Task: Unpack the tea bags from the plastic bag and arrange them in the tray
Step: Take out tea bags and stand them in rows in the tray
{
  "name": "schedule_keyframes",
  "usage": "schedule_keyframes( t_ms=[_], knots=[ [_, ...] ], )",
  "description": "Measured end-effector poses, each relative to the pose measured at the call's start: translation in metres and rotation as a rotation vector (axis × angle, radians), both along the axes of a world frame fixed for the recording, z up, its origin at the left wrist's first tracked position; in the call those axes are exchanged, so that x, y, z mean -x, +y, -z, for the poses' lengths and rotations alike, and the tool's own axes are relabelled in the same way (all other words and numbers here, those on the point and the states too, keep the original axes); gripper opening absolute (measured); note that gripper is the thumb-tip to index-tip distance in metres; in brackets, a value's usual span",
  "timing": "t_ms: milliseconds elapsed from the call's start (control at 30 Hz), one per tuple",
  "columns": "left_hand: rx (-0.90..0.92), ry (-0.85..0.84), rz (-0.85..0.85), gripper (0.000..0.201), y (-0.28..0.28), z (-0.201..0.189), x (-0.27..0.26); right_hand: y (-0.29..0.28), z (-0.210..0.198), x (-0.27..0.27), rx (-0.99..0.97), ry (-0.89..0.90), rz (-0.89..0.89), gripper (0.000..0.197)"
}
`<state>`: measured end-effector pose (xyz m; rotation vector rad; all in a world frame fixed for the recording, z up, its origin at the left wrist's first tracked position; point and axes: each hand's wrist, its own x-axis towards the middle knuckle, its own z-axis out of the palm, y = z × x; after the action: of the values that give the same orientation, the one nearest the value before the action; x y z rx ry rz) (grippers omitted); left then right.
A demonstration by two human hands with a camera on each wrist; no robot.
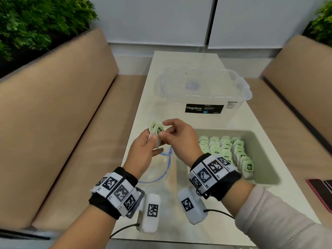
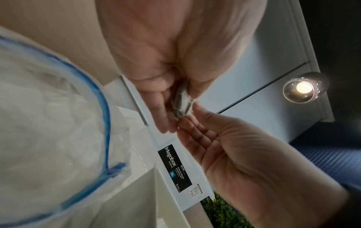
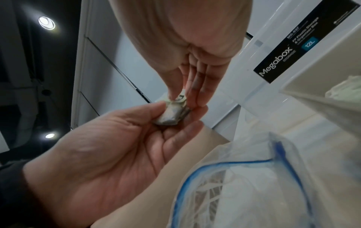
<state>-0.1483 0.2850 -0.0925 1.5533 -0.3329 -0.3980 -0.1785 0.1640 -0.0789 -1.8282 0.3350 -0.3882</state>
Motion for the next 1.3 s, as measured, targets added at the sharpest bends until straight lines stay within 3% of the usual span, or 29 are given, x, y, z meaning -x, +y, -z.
schedule_keyframes(
  t_ms=[200, 333, 567, 733, 967, 1167, 1300],
  knots=[
    [0.036, 0.026, 0.037, 0.026, -0.016, -0.003, 0.006, -0.030, -0.005, 0.002, 0.108, 0.049, 0.012, 0.014],
    [0.047, 0.047, 0.043, 0.022, -0.028, -0.001, 0.008, -0.054, -0.008, 0.008, 0.175, 0.063, -0.014, 0.023],
    [0.105, 0.159, -0.061, 0.018, -0.045, 0.004, 0.007, -0.091, -0.021, 0.025, 0.239, 0.125, -0.213, 0.028],
    [0.042, 0.110, -0.105, 0.016, -0.044, 0.011, 0.003, -0.123, -0.028, 0.032, 0.513, 0.396, -0.388, 0.015],
    [-0.066, 0.055, -0.044, 0.025, -0.043, 0.022, 0.004, -0.131, -0.002, 0.016, 0.865, 0.856, -0.709, 0.009],
    [-0.139, -0.022, -0.041, 0.019, -0.041, 0.020, 0.005, -0.122, 0.017, 0.001, 1.041, 0.953, -0.868, 0.014],
    [-0.132, -0.021, -0.053, 0.013, -0.041, 0.018, 0.007, -0.119, 0.023, -0.006, 1.102, 0.951, -0.869, 0.020]
  ],
)
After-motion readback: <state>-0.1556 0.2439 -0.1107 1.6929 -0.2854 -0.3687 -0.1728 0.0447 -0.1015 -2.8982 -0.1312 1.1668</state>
